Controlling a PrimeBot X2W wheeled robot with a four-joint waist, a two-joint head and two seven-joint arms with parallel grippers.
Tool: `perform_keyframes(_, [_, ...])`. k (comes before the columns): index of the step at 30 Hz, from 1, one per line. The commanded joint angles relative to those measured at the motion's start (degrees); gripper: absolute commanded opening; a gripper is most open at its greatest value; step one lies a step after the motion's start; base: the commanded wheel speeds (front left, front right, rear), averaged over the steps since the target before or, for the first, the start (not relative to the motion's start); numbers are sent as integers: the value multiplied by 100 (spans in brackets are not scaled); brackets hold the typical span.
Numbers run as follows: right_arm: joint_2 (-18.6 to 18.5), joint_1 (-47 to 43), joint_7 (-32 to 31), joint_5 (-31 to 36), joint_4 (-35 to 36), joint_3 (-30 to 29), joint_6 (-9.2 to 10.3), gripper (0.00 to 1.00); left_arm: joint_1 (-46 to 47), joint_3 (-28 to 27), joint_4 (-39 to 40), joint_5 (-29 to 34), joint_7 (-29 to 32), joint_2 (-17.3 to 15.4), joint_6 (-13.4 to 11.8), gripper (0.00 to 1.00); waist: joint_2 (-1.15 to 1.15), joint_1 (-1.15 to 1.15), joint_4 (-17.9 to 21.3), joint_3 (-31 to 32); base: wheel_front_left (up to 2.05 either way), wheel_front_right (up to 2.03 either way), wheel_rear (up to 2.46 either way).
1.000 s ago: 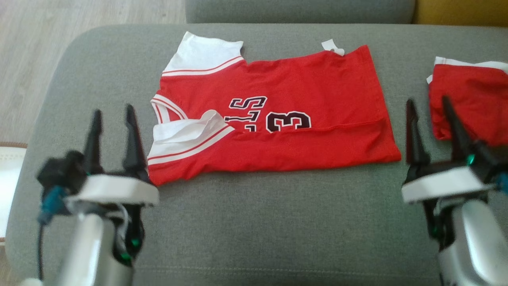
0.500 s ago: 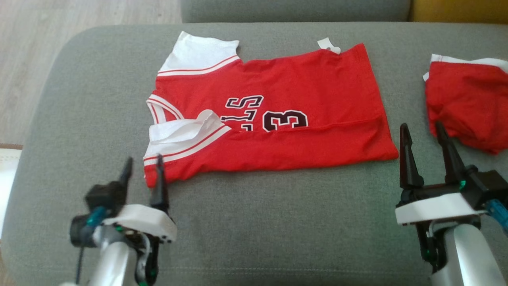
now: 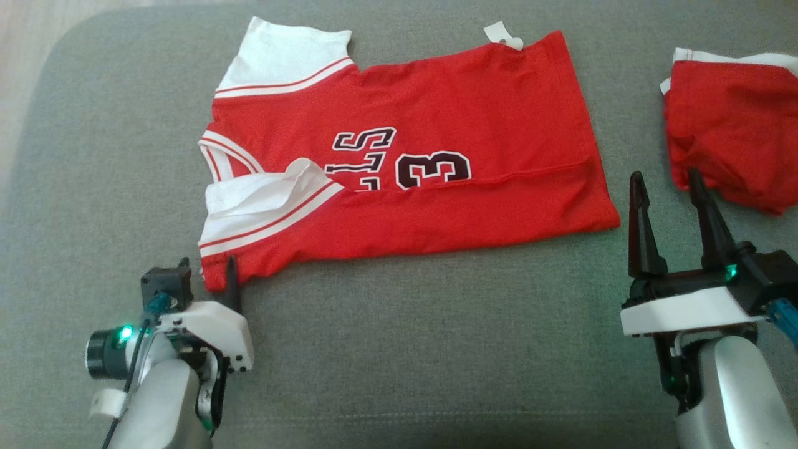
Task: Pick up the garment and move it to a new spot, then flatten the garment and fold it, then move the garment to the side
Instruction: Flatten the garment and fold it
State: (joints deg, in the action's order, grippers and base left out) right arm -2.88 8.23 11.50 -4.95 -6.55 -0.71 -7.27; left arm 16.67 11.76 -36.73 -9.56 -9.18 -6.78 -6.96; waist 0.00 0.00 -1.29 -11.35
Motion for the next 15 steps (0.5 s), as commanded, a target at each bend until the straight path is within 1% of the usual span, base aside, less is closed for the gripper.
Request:
perform_keyframes(1, [-2,210,-8,57,209,114,-22,100,249,-240,58,28,-46,-173,-31,100,0,0,42,-55,0,0,0])
perform_keyframes(6, [-1,269,-34,80,217,96,-22,100,408,-196,-293,-20,114,-226,68,100,0,0,111,-147,0,0,0])
perform_keyframes(10, [0,314,-139,125,202,20,-22,100,542,-126,-543,-115,348,-224,288,100,0,0,158,-220,0,0,0])
perform_keyframes(11, [0,320,-186,137,185,-16,-22,100,577,-98,-588,-123,391,-231,344,49,0,0,160,-236,0,0,0])
perform_keyframes(12, [0,327,-238,154,161,-54,-22,100,611,-76,-617,-127,400,-240,386,0,0,0,162,-252,0,0,0])
perform_keyframes(15, [0,348,-402,184,57,-134,-22,100,719,-80,-614,-156,263,-253,407,0,0,0,134,-290,0,0,0])
